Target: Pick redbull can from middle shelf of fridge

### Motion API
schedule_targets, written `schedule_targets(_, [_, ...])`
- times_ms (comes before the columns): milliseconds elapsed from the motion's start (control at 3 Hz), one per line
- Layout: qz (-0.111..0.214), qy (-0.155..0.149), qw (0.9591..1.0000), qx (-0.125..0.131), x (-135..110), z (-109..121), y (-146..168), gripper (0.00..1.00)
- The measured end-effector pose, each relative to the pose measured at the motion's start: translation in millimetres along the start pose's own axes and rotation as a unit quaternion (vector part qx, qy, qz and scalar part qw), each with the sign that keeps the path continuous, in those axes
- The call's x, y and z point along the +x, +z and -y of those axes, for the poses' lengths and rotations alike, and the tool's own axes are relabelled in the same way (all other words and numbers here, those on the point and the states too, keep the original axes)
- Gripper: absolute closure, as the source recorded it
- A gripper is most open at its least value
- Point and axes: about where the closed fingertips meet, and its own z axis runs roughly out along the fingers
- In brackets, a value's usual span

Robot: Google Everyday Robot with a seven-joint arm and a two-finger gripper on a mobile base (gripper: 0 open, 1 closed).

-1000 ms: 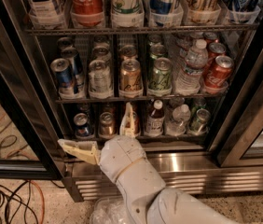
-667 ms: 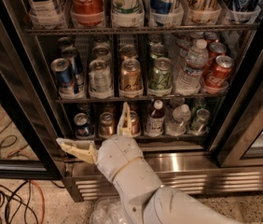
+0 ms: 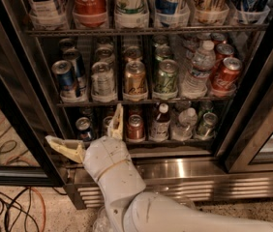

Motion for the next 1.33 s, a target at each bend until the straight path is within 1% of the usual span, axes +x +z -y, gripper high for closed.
schedule_targets(333, [0.011,-0.024,0.9991,0.035,-2.7,-0.7,14.2,0.00])
schedule_targets(667, [-0.002,-0.044,0.9980,0.045,5.2,-1.4,26.0,0.00])
schedule_targets(1000, [-0.002,-0.046,0.9979,0.046,5.8,-1.3,25.9,0.00])
schedule_targets(1333, [0.008,-0.042,0.9977,0.053,11.8,-0.9,35.7,0.00])
